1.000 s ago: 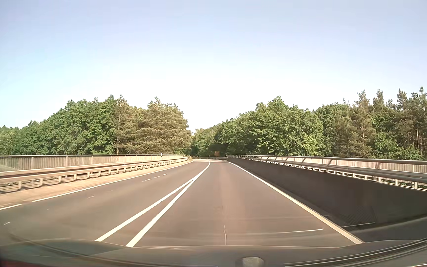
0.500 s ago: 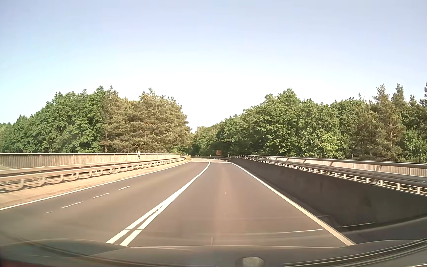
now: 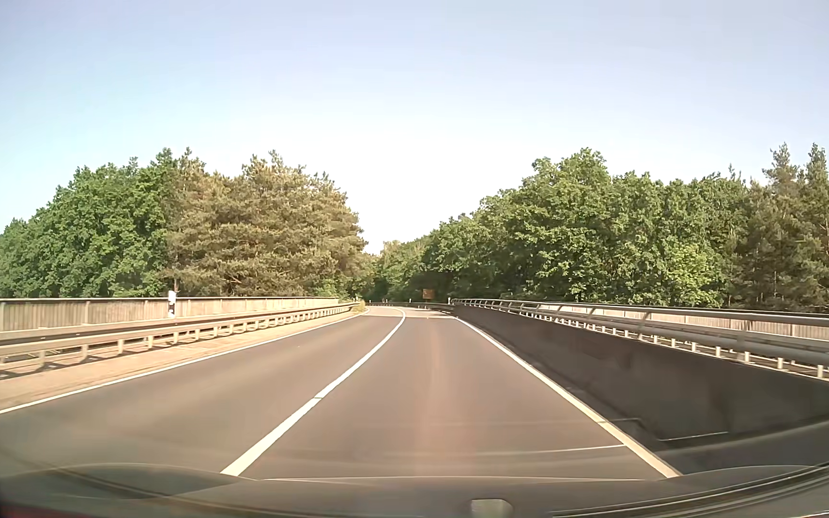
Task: Follow the waypoints while adhering to traffic rules and regulations
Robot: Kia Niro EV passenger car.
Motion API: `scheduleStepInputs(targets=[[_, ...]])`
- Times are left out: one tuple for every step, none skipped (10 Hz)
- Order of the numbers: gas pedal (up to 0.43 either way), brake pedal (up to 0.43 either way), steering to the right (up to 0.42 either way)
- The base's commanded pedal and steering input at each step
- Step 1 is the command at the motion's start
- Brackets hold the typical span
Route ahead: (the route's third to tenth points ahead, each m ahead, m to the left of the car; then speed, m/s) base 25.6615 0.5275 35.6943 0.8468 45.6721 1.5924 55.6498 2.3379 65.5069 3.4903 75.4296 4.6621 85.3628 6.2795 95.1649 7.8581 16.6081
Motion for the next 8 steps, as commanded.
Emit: scheduleStepInputs(targets=[[0.039, 0.03, -0.004], [0.008, 0.03, -0.004], [0.0, 0.03, -0.004], [0.0, 0.03, -0.004], [0.0, 0.03, -0.004], [0.0, 0.03, -0.004], [0.0, 0.03, -0.005], [0.0, 0.03, -0.007]])
